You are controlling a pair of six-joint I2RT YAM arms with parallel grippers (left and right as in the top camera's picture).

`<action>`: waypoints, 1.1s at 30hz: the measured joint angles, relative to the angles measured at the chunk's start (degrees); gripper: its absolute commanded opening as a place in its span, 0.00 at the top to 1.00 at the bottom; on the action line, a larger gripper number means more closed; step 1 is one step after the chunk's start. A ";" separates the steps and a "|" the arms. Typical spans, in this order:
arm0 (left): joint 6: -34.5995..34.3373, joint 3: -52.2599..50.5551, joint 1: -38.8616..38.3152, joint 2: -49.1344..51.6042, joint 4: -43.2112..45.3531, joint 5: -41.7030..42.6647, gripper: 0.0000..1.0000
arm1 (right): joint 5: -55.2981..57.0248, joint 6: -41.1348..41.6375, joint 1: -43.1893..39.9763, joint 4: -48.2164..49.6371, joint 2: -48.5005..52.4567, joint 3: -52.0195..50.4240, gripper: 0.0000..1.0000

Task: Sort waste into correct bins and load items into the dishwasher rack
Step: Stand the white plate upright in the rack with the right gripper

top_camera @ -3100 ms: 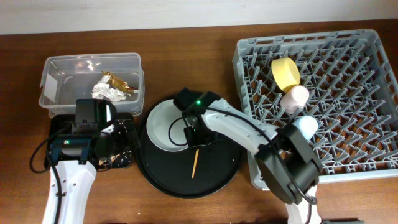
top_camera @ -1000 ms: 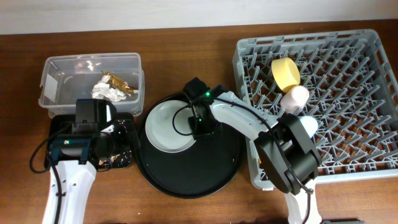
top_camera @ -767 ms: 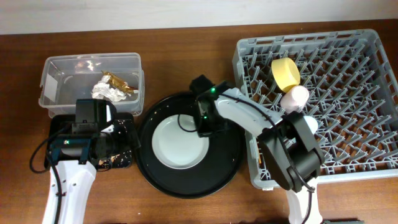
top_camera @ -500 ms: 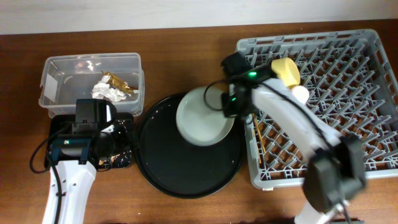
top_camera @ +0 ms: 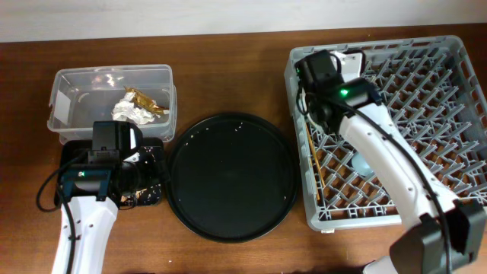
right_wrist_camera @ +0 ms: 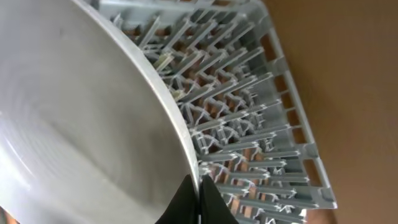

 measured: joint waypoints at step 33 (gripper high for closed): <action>9.07 -2.36 -2.12 -8.83 -4.11 6.23 0.01 | -55.69 -15.34 -19.52 -2.95 -39.26 -21.44 0.01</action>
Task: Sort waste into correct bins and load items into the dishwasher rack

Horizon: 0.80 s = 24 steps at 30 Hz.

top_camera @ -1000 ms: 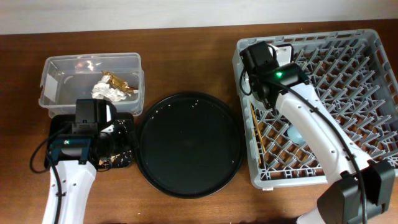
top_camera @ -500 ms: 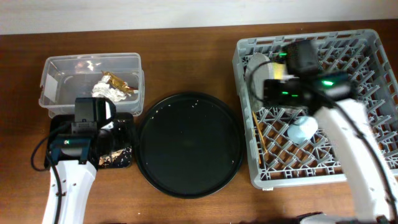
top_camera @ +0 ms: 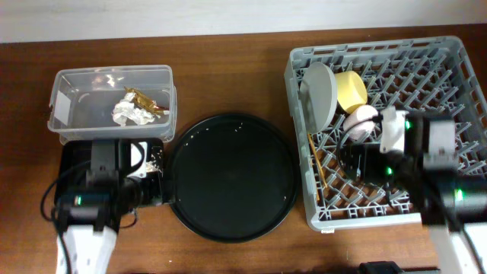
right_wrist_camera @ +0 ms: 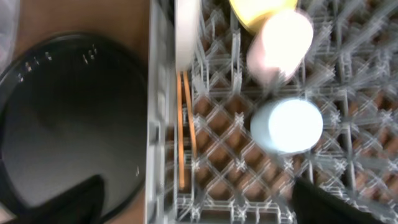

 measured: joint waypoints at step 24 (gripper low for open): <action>0.02 -6.45 -4.90 -20.74 5.11 -2.34 0.01 | 2.86 -0.31 2.25 18.23 -36.26 -22.58 0.01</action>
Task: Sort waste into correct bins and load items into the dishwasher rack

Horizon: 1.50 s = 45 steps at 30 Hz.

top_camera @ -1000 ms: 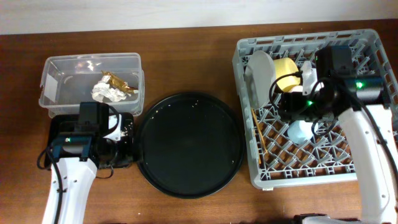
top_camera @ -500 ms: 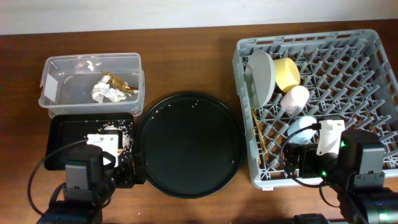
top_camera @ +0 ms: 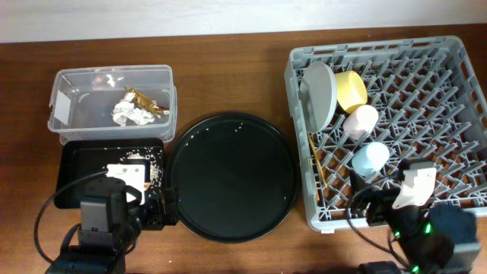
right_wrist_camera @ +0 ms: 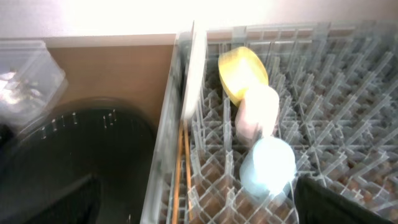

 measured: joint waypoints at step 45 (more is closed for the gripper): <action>0.20 -16.39 0.00 -20.50 13.22 -2.99 0.01 | 8.92 0.04 1.07 41.24 -20.46 -43.19 0.01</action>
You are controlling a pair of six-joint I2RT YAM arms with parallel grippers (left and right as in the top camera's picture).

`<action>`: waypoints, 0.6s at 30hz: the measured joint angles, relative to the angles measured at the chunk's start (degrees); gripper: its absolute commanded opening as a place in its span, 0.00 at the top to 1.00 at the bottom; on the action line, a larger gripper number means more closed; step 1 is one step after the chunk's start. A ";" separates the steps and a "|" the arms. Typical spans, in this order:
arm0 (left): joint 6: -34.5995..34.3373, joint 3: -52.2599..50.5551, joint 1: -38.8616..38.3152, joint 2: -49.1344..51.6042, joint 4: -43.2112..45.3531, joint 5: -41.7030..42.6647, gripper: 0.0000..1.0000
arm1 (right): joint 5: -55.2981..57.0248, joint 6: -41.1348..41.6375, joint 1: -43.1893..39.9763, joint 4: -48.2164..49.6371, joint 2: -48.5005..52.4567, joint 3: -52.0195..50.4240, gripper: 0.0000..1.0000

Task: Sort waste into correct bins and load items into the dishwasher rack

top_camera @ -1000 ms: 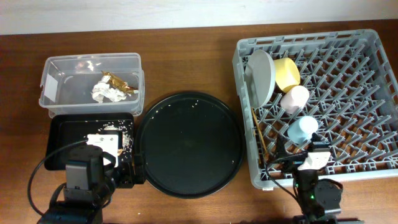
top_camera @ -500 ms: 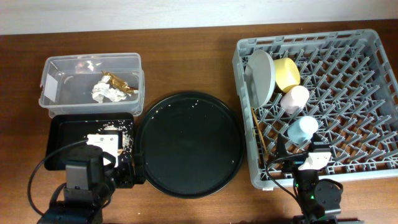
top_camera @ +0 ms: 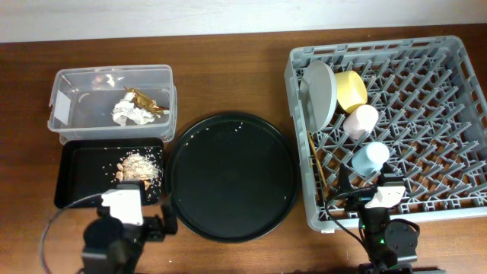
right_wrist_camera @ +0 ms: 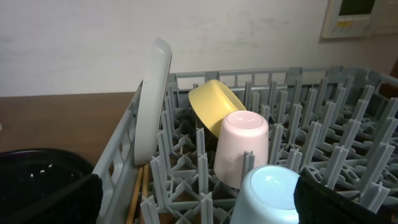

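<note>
The grey dishwasher rack [top_camera: 456, 202] holds a grey plate [top_camera: 319, 93] on edge at its left side. Beside the plate lie a yellow bowl [top_camera: 351, 89], a pink cup [top_camera: 361, 120], a pale blue cup [top_camera: 370, 158] and wooden chopsticks [top_camera: 316, 164]. My right gripper [top_camera: 364, 194] hangs at the rack's front edge, open and holding nothing. Its wrist view looks over the blue cup [right_wrist_camera: 268, 194] towards the pink cup [right_wrist_camera: 242, 144], the bowl [right_wrist_camera: 211, 107] and the plate [right_wrist_camera: 152, 99]. My left gripper [top_camera: 161, 221] is at the table's front, below the black rectangular tray [top_camera: 72, 179]. Its jaws do not show clearly.
A clear plastic bin [top_camera: 68, 103] at the back left holds crumpled wrappers [top_camera: 137, 108]. The rectangular tray carries food scraps [top_camera: 137, 166]. A large round black tray [top_camera: 232, 176] lies between that tray and the rack.
Both arms have drawn back further to the table's front edge. The left gripper no longer covers the rectangular tray, so the scraps show. The right wrist camera now looks level across the rack.
At first my right gripper was shut on the grey plate at the rack's back left, and my left gripper was over the rectangular tray. Then the plate stood in the rack and the right gripper was open. Since then both arms have been nearer the front each time.
</note>
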 measured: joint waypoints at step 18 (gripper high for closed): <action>11.17 -32.24 0.09 -17.66 40.26 2.21 0.01 | 0.02 -0.02 0.00 -0.07 0.02 0.00 0.01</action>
